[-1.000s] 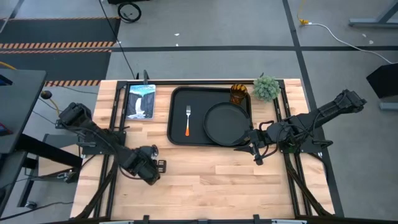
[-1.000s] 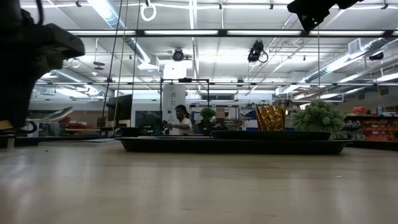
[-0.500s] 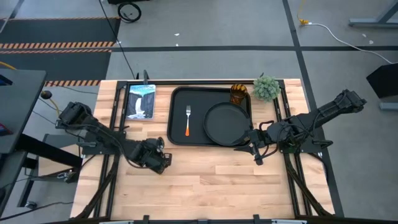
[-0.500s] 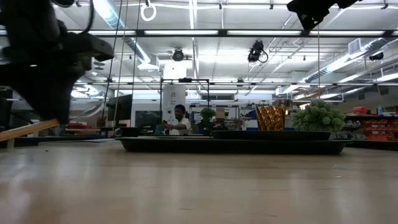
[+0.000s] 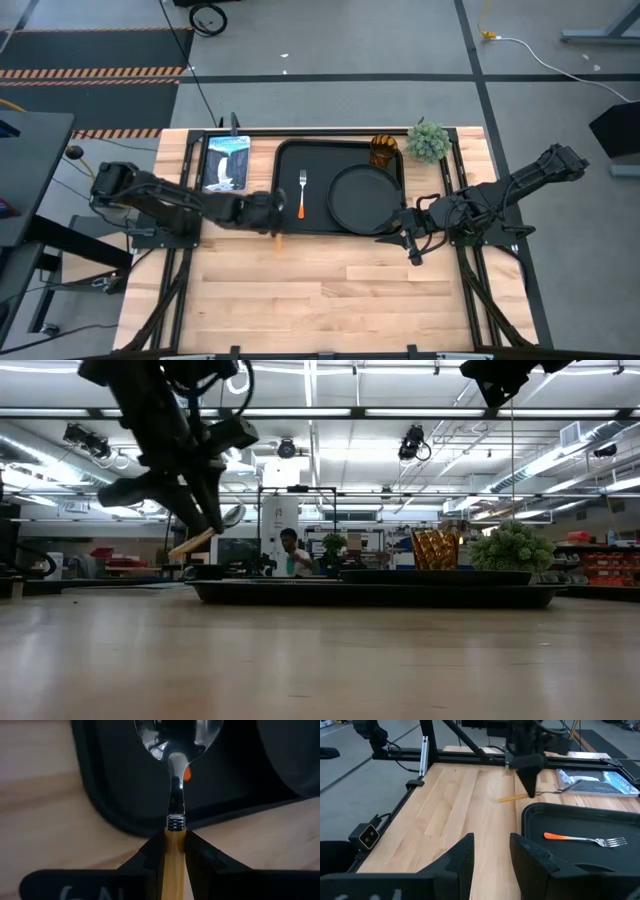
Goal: Pick and place plate/cup/fork/spoon on tray
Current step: Put the yellow spoon on the black tray to the left side of the orange fork
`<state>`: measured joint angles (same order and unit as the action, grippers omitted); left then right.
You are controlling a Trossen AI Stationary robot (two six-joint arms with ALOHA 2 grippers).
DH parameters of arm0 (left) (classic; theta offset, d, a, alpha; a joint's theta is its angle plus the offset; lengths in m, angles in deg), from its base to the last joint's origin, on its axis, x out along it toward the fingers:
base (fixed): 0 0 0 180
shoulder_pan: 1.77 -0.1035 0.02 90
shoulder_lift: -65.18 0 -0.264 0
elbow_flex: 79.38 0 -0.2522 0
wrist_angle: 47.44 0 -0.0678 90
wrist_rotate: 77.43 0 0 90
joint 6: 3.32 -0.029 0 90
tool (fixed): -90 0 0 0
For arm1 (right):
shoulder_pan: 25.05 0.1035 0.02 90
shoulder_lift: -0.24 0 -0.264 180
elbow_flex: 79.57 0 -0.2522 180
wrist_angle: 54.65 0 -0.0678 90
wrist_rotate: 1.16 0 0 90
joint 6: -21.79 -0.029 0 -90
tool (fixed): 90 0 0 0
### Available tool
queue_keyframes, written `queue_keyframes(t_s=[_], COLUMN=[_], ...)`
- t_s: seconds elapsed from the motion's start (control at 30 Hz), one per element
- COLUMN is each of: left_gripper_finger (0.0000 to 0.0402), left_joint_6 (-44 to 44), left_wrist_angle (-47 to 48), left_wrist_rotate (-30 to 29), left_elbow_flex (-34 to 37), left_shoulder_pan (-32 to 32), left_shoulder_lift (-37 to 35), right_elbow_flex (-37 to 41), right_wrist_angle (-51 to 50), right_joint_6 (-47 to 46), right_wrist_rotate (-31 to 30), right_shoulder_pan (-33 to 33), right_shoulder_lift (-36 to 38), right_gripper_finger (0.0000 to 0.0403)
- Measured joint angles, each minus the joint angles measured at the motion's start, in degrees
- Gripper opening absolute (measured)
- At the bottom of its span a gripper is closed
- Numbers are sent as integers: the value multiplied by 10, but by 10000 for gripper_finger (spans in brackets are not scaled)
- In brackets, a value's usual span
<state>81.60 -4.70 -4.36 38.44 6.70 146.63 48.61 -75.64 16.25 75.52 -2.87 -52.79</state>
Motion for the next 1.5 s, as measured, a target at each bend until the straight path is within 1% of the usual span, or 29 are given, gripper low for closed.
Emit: queue_keyframes(t_s=[0.2, 0.4, 0.5, 0.77, 0.87, 1.17, 1.33, 1.5], left_gripper_finger=[66, 66, 66, 66, 66, 66, 66, 66], left_joint_6=[-75, -126, -156, -227, -247, -276, -286, -286], left_wrist_angle=[-53, -87, -81, -74, -60, 44, 51, 53], left_wrist_rotate=[28, 56, 66, 68, 85, 131, 156, 159], left_elbow_flex=[0, 0, -11, -64, -87, -147, -159, -159], left_shoulder_pan=[-59, -123, -158, -236, -256, -298, -302, -302], left_shoulder_lift=[0, 0, 0, 11, 35, 134, 174, 202], right_elbow_flex=[0, 0, 0, 0, 0, 0, 0, 0], right_wrist_angle=[-1, 15, 16, 16, 16, 12, 11, 11], right_joint_6=[0, 1, 1, 2, 2, 2, 2, 2], right_wrist_rotate=[0, 0, 0, 0, 0, 0, 0, 0], right_shoulder_pan=[0, 0, 0, 0, 0, 0, 0, 0], right_shoulder_lift=[-4, -4, -4, -4, -4, -4, -4, -4], right_gripper_finger=[132, 132, 132, 132, 132, 132, 132, 132])
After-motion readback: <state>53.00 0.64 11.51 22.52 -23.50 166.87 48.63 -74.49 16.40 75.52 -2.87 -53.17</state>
